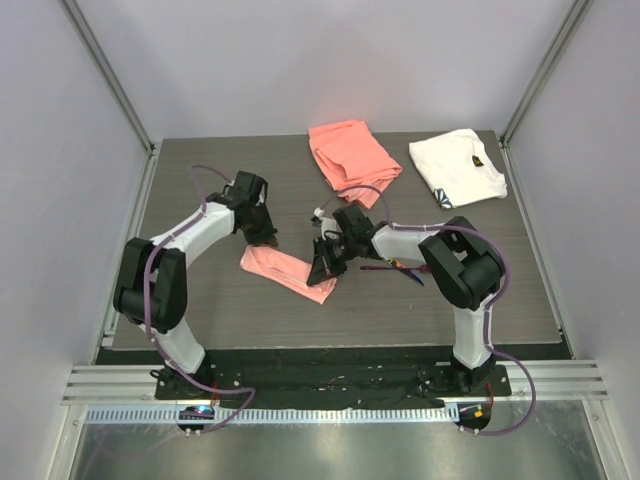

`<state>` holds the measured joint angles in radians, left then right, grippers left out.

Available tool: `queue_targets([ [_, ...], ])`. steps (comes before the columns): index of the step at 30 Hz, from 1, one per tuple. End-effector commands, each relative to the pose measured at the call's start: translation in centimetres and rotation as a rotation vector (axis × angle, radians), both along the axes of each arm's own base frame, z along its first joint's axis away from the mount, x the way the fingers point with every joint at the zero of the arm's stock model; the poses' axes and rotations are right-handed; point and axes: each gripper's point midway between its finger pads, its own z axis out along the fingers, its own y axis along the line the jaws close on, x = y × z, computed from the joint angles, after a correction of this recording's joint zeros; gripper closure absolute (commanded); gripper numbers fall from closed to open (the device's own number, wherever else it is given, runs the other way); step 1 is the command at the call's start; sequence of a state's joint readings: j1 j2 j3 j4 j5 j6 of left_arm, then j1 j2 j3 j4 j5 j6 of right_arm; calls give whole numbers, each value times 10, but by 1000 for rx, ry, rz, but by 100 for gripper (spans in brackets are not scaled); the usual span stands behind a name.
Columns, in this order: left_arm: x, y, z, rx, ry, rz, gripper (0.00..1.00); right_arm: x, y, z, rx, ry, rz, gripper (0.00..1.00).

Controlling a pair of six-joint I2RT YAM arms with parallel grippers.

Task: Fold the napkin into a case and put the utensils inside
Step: Stuff the top corner of the smaller-rectangle-folded napkin into the folded napkin.

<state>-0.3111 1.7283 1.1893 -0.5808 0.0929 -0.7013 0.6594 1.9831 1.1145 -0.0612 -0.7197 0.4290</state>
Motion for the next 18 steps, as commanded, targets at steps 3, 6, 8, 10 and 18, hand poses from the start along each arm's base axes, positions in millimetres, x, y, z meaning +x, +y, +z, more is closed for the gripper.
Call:
queue_targets([
  [3,-5,-38,30,-79,-72,-123,92,17,10,70,80,-162,13,94],
  [6,-8,-54,22,-140,-37,-143,93,23,10,77,88,-175,3,94],
  [8,-12,-56,10,-137,-7,-141,94,24,8,74,86,-167,2,94],
  [10,-16,-55,-2,-118,20,-143,94,20,7,68,80,-152,11,94],
  [18,-28,-34,-47,5,127,-110,94,-10,-18,22,22,-75,5,94],
])
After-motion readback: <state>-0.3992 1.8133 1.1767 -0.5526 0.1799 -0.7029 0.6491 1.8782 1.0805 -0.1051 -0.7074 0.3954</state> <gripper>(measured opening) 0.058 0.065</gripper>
